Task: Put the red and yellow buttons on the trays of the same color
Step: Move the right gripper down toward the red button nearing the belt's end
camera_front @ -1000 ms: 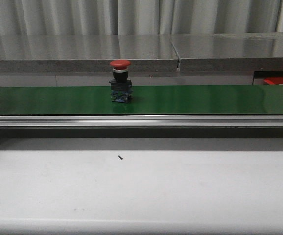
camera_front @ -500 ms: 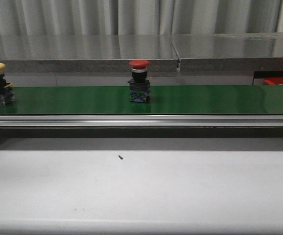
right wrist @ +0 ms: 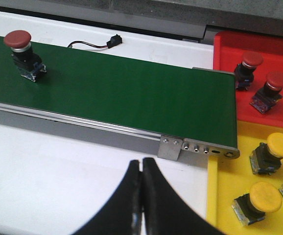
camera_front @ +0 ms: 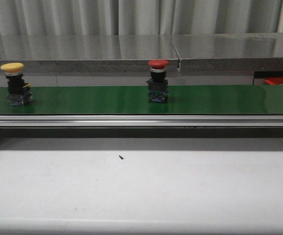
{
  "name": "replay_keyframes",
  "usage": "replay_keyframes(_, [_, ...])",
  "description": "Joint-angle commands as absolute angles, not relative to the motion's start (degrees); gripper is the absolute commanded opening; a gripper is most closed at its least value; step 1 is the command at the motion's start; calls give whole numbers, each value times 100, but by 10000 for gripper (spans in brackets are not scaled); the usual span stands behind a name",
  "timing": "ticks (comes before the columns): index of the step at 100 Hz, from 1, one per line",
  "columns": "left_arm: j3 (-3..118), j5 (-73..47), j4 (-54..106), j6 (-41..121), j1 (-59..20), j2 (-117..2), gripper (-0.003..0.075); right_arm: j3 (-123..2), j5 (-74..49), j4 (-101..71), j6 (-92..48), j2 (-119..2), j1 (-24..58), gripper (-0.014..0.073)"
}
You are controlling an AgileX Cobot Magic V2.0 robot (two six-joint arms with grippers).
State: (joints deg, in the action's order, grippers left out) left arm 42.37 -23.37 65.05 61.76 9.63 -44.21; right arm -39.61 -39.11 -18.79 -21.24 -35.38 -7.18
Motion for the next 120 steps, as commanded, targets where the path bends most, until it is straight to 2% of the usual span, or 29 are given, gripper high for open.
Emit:
replay_keyframes(1, [3931,-1725,6647,6228,749,-3873,413,-4105,-3563,-1956,-2160,-3537,-699,-117])
replay_keyframes(10, [3446,-1585,6613,6214,617,-3429,344,-4105,-3556,-1961,-2160,-3543,-699,-117])
replay_keyframes(17, [3116,-1585,6632,6204,551,-3192,256,-4105,-3556,-1961,-2160,-3543,-699,-117])
replay_keyframes(34, [2615,-1539,6881,6204,359,-2886,-21,-4105,-3556,-1967,-2160,-3543,-699,-117])
replay_keyframes(57, [2585,-1432,6906,6204,222,-2885,-19,-4071,-3572,-1978,-2160,-3543,-699,-113])
replay_keyframes(64, [2585,-1432,6904,6204,222,-2885,-19,-4066,-3692,-1983,-2160,-3543,-699,-53])
replay_keyframes(71, [2585,-1432,6904,6204,222,-2885,-19,-4066,-3791,-1998,-2160,-3543,-699,99])
replay_keyframes(75, [2585,-1432,6904,6204,222,-2885,-19,-4066,-3807,-2040,-2160,-3543,-699,235])
replay_keyframes(77, [2585,-1432,6904,6204,222,-2885,-19,-4066,-3807,-2083,-2160,-3543,-699,337])
replay_keyframes(78, [2585,-1432,6904,6204,222,-2885,-19,-4066,-3807,-2083,-2160,-3543,-699,337])
replay_keyframes(83, [2585,-1442,6904,6204,222,-2885,-19,-4066,-3771,-2177,-2160,-3543,-699,529])
replay_keyframes(87, [2585,-1442,6904,6204,222,-2885,-19,-4078,-3733,-2203,-2165,-3567,-699,620])
replay_keyframes(95, [2585,-1442,6904,6204,222,-2885,-19,-4141,-3731,-2210,-2164,-3762,-699,581])
replay_keyframes(120, [2585,-1442,6904,6204,232,-2885,-19,-4998,-3817,-2254,-2617,-5558,-694,579])
